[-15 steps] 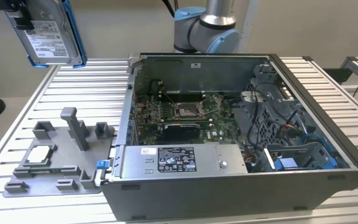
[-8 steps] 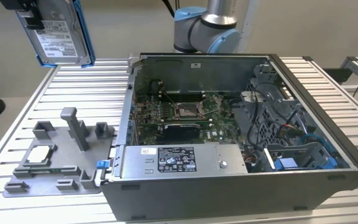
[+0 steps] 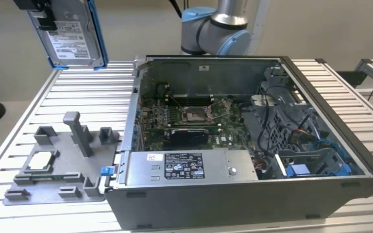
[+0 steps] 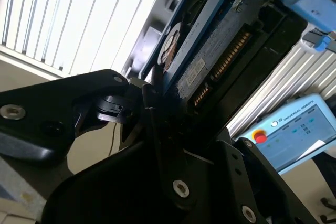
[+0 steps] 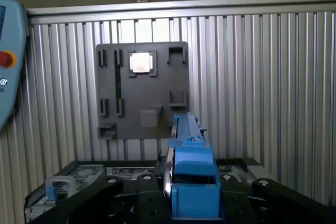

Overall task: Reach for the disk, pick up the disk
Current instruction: 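Pick up the disk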

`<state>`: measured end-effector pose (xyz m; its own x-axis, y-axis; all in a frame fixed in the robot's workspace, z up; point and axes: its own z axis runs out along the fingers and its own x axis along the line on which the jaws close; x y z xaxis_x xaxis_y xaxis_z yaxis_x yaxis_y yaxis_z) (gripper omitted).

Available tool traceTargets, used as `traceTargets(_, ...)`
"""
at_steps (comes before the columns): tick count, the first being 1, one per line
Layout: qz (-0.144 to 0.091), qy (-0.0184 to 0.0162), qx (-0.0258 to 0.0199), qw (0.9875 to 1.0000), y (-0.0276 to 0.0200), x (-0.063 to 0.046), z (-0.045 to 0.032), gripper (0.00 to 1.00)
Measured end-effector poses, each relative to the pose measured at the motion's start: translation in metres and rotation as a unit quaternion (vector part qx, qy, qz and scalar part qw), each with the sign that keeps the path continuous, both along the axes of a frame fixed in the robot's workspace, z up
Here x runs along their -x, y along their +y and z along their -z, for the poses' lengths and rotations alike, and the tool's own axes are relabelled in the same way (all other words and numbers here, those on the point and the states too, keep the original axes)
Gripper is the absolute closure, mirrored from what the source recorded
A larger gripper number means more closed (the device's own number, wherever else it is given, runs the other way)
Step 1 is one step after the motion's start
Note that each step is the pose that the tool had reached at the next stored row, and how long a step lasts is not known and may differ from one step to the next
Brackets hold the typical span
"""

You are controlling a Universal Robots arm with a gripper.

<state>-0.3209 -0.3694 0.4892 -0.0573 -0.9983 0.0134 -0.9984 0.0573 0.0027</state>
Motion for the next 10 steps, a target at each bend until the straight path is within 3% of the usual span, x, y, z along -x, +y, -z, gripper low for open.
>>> traceTargets(10,0.000,0.0002,0.0000,1.0000,0.0000,-0.022,-0.0007,1.00)
